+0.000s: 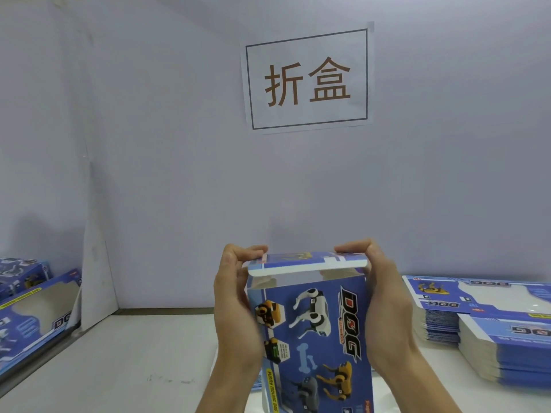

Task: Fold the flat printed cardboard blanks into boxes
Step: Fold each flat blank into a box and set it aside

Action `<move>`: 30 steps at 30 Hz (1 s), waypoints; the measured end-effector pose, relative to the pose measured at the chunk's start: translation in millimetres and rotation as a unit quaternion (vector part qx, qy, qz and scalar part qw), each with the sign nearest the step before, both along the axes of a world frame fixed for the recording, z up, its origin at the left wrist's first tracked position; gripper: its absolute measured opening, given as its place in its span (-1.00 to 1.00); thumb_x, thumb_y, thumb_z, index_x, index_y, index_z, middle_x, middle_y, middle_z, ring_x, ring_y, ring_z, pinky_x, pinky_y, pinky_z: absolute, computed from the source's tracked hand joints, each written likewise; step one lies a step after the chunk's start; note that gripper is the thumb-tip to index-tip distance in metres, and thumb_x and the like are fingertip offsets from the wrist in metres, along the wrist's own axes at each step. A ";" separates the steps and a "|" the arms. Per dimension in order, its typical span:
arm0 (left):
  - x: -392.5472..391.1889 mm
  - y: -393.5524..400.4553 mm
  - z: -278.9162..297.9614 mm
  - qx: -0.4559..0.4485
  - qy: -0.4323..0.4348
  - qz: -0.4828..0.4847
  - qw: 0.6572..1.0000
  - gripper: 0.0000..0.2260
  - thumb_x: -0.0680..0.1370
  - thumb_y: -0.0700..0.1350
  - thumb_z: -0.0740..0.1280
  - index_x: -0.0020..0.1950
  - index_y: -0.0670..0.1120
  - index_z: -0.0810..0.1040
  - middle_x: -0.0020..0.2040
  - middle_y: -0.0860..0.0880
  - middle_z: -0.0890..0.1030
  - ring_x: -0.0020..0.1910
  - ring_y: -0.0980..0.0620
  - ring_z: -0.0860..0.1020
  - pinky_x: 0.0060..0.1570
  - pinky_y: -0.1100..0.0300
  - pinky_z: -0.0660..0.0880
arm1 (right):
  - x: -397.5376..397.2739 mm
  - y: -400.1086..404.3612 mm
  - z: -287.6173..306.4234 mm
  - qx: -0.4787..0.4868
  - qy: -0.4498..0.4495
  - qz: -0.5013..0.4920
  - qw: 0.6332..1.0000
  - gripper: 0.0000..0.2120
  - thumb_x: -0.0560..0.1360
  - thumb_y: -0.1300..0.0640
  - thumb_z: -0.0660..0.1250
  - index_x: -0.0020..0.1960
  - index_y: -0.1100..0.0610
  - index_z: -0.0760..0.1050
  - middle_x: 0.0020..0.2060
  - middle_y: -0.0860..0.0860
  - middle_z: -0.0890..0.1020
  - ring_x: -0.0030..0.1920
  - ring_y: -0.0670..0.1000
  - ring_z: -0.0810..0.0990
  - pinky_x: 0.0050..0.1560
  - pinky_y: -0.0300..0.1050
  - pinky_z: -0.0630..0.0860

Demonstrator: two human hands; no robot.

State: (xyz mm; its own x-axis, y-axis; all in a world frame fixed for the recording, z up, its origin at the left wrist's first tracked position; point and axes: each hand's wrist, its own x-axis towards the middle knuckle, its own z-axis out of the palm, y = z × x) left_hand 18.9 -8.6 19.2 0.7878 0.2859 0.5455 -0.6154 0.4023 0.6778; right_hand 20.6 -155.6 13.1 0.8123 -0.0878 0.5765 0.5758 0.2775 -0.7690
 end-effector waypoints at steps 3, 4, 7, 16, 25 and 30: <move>1.0 4.0 0.0 0.009 -0.011 -0.026 1.000 -0.67 0.50 0.12 0.28 -0.01 -0.15 0.48 0.06 -0.02 0.68 -0.05 -0.05 0.70 -0.27 0.09 0.63 | -0.5 2.0 8.3 -0.012 0.003 0.029 1.000 -0.53 0.33 -0.41 0.32 -0.11 -0.03 0.58 -0.12 0.15 0.71 -0.18 0.15 0.72 -0.30 -0.08 0.63; 1.1 4.8 -0.2 0.039 -0.014 -0.019 0.999 -0.66 0.47 0.12 0.30 0.02 -0.15 0.45 0.03 0.02 0.67 -0.05 -0.03 0.70 -0.28 0.08 0.62 | -0.9 2.5 12.0 -0.022 0.000 0.037 0.999 -0.49 0.19 -0.48 0.42 -0.17 -0.07 0.61 -0.16 0.12 0.71 -0.21 0.10 0.73 -0.30 -0.13 0.63; 2.7 7.9 -2.7 0.086 -0.019 -0.007 0.996 -0.79 0.50 0.07 0.35 0.02 -0.01 0.46 -0.01 0.04 0.68 0.01 -0.08 0.70 -0.28 0.11 0.65 | -0.7 2.1 10.3 -0.030 -0.004 0.041 0.999 -0.64 0.32 -0.30 0.43 -0.09 -0.05 0.55 -0.07 0.15 0.68 -0.15 0.14 0.72 -0.29 -0.07 0.63; 3.5 9.0 -5.4 0.145 -0.058 0.038 0.987 -0.79 0.53 0.14 0.21 0.03 0.09 0.54 -0.02 -0.01 0.65 0.04 -0.09 0.68 -0.29 0.18 0.63 | -1.1 2.0 8.3 -0.021 -0.041 -0.042 0.998 -0.62 0.46 -0.11 0.30 0.09 0.17 0.54 -0.13 0.09 0.70 -0.20 0.05 0.73 -0.38 -0.21 0.59; 4.9 15.9 -1.9 0.155 -0.072 0.001 0.985 -0.81 0.50 0.13 0.30 -0.03 0.09 0.63 0.14 0.07 0.61 0.17 -0.18 0.62 -0.10 -0.15 0.65 | -1.4 -3.0 7.3 -0.002 -0.044 -0.019 0.999 -0.81 0.44 -0.02 0.34 -0.04 0.06 0.60 -0.04 -0.04 0.72 -0.12 0.05 0.74 -0.37 -0.16 0.63; 4.6 26.1 0.5 0.167 -0.074 -0.055 0.982 -0.72 0.46 0.20 0.46 -0.04 0.01 0.70 0.32 0.00 0.54 0.34 -0.23 0.50 -0.05 -0.05 0.63 | 3.0 -5.5 4.1 0.007 -0.027 -0.019 0.999 -0.85 0.41 -0.02 0.38 -0.09 0.03 0.60 0.13 -0.09 0.66 -0.08 0.07 0.73 -0.38 -0.15 0.61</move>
State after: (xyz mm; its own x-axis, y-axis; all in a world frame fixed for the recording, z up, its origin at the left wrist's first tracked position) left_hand 23.4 17.5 19.7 0.7092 -0.0098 0.7050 -0.6822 0.2428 0.6897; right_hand 23.6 -161.1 17.1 0.7761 -0.1261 0.6179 0.6266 0.2646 -0.7330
